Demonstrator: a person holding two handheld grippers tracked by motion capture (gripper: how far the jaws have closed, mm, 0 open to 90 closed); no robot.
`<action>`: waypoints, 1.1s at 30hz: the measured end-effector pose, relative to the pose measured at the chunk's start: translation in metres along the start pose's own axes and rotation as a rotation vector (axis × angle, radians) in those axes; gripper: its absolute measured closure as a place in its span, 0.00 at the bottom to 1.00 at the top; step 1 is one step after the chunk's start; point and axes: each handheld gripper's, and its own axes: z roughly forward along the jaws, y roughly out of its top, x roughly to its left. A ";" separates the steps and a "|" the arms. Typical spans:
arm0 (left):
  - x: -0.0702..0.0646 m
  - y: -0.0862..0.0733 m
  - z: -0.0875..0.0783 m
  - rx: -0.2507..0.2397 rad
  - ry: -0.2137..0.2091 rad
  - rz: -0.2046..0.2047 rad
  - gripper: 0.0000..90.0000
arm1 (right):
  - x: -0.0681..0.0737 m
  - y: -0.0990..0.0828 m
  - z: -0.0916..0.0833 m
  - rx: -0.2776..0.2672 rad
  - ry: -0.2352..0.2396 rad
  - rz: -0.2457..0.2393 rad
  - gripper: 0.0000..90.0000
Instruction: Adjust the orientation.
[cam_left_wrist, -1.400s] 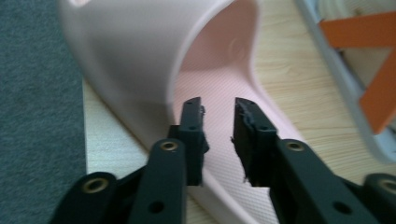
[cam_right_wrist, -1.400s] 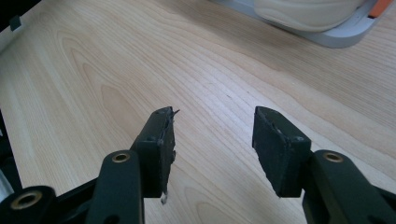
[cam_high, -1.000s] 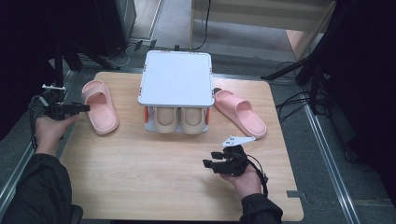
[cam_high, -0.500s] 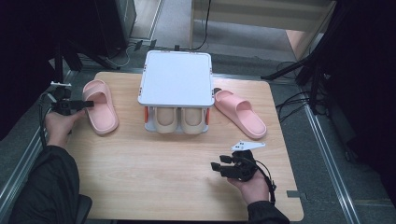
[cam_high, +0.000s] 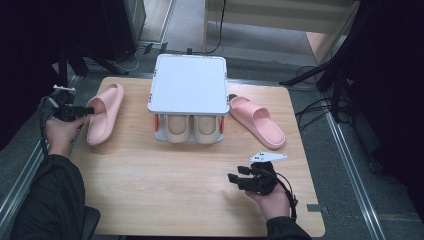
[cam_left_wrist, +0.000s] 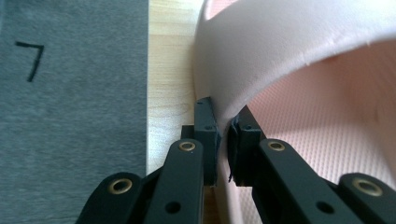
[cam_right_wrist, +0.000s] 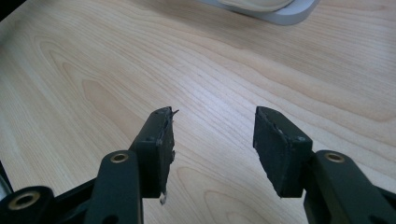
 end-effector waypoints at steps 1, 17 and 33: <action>-0.002 0.001 -0.003 -0.003 -0.003 0.010 0.94 | 0.000 0.001 0.000 0.000 0.001 -0.001 0.54; -0.030 -0.020 -0.044 0.030 -0.041 0.077 0.93 | -0.018 0.029 -0.004 -0.072 0.022 -0.022 0.54; -0.064 -0.066 -0.087 0.056 -0.071 0.180 0.93 | -0.067 0.052 -0.022 -0.137 -0.009 0.037 0.54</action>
